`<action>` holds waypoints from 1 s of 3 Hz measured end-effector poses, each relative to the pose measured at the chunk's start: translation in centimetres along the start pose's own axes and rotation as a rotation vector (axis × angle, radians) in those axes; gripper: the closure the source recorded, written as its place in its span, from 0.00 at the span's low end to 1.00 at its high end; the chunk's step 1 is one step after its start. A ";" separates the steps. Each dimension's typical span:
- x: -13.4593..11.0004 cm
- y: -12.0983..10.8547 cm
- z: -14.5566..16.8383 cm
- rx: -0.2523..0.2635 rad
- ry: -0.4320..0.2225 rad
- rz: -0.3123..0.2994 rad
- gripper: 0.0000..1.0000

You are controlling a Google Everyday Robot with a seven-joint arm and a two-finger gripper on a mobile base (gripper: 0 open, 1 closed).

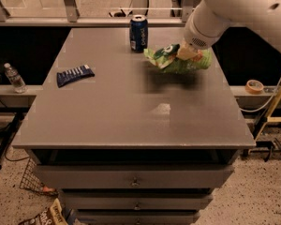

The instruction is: Move green rice chip bag near pepsi can

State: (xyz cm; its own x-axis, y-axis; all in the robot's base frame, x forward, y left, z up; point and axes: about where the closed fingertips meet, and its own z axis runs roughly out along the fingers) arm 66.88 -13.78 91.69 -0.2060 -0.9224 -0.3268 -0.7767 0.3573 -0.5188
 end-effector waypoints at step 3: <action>2.3 -6.5 5.2 0.138 0.122 -0.022 1.00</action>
Offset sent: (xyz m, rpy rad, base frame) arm 0.0912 -0.0469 -0.0200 -0.1655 -0.0906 -0.1165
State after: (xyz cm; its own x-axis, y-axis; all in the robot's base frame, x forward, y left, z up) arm 74.56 -17.44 90.27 -0.2673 -0.9382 -0.2199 -0.6948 0.3457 -0.6306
